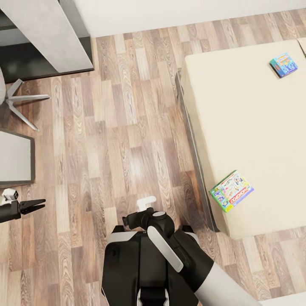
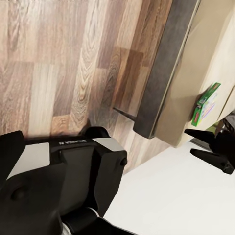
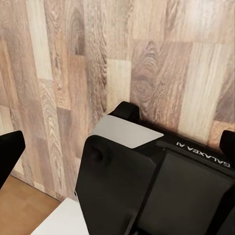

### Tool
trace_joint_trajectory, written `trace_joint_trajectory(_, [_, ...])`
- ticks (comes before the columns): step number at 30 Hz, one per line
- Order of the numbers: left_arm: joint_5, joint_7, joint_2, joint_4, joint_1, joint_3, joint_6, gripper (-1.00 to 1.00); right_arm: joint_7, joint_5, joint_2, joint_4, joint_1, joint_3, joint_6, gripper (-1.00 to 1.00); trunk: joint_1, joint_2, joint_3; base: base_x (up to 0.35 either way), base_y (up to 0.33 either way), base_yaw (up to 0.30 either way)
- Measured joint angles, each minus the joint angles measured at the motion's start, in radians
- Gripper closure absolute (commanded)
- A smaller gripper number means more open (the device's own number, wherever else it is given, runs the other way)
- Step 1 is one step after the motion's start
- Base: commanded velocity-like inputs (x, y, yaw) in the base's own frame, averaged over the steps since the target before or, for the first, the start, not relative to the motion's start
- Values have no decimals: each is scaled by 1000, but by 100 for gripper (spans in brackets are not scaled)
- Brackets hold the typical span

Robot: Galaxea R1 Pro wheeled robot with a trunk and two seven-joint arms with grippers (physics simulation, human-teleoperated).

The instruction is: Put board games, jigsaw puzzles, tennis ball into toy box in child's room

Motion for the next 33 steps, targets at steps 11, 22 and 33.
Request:
trace_joint_trajectory(11, [-2, 0, 0, 9, 0, -1, -11, -100, 0, 2, 0, 0, 2, 1, -3, -100, 0, 0, 18, 0, 0, 22])
trace_joint_trajectory(22, [0, 0, 3, 10, 0, 0, -22, -100, 0, -3, 0, 5, 10, 1, -42, -100, 0, 0, 36, 0, 0, 68])
trace_joint_trajectory(33, [2, 0, 2, 3, 0, 1, -23, -100, 0, -2, 0, 6, 11, 1, -51, -100, 0, 0, 54, 0, 0, 81])
